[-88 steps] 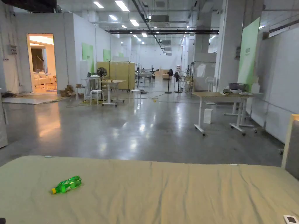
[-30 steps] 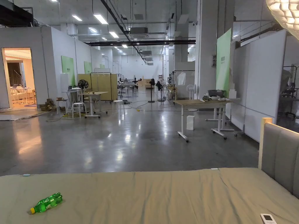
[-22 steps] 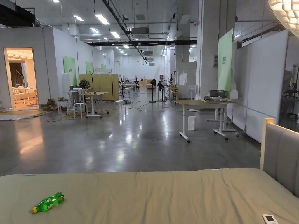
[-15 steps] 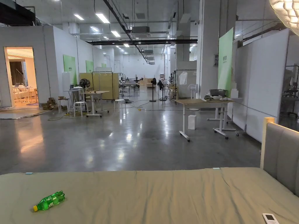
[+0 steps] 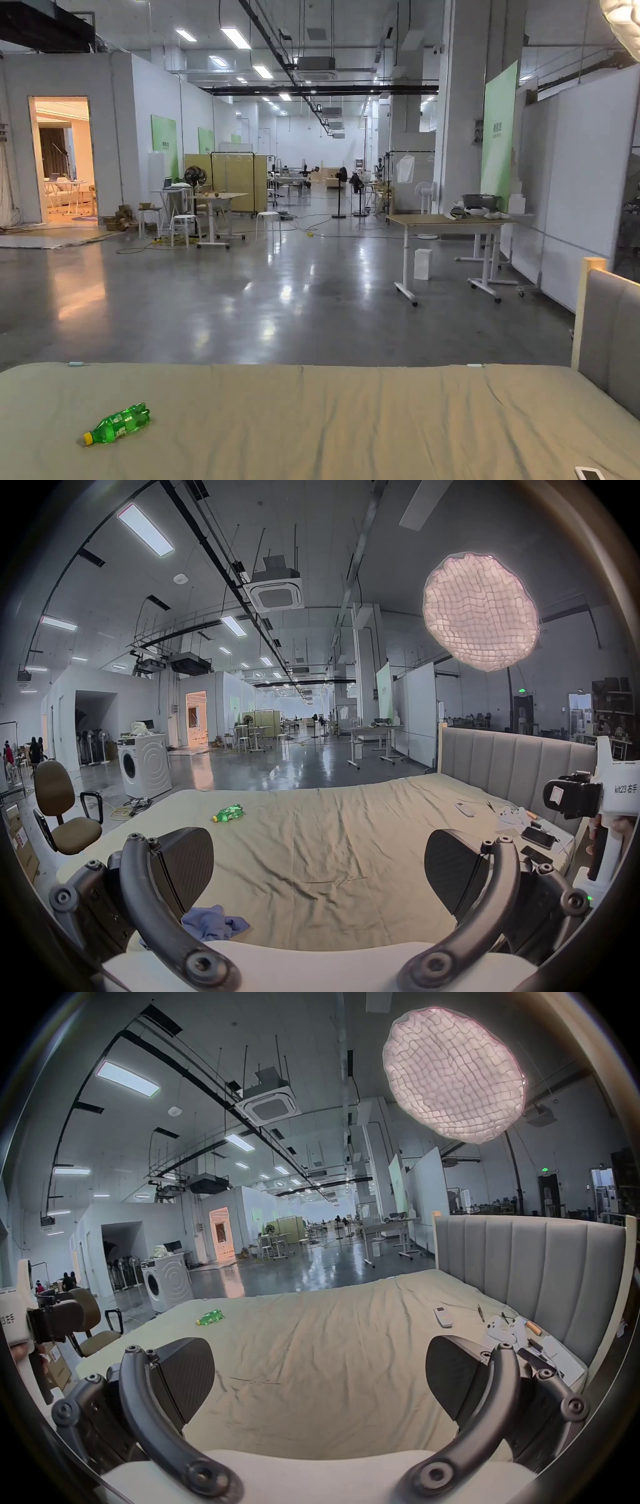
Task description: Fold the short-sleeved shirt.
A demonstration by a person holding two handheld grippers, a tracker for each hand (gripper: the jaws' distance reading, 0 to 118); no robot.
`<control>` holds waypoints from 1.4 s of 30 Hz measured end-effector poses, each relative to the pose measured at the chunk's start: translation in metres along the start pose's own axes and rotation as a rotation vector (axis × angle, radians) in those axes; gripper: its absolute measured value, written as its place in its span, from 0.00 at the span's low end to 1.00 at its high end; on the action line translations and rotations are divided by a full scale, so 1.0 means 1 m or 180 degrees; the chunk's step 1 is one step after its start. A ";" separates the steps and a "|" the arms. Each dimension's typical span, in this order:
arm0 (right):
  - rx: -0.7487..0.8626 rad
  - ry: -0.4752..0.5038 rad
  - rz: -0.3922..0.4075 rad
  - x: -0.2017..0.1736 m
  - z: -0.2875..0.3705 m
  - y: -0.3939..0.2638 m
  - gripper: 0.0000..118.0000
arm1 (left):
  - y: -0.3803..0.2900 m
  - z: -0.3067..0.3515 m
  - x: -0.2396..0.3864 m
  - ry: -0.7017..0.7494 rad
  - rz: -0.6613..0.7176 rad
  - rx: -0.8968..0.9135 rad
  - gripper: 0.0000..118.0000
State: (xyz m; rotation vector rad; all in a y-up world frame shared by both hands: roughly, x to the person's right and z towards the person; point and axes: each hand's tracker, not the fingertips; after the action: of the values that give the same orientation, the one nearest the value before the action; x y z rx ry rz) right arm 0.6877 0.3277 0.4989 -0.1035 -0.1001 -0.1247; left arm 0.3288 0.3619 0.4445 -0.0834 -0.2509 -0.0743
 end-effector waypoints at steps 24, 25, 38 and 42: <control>-0.0398 -0.0263 0.0118 -0.044 -0.002 0.025 1.00 | 0.009 -0.001 0.003 -0.0078 0.0066 0.0059 1.00; -0.0408 -0.0268 0.0115 -0.044 -0.002 0.025 1.00 | 0.009 -0.001 0.003 -0.0075 0.0062 0.0060 1.00; -0.0321 -0.0548 -0.0213 -0.031 -0.006 0.031 1.00 | 0.011 0.002 0.002 -0.0082 0.0049 0.0180 1.00; -0.0291 -0.0361 -0.0162 -0.024 -0.008 0.034 1.00 | 0.011 0.004 0.002 -0.0107 0.0078 0.0186 1.00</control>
State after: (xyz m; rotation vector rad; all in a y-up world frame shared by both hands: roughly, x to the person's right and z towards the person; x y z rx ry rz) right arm 0.6690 0.3634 0.4851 -0.1994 -0.2104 -0.1742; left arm 0.3312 0.3728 0.4477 -0.0296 -0.2855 -0.0411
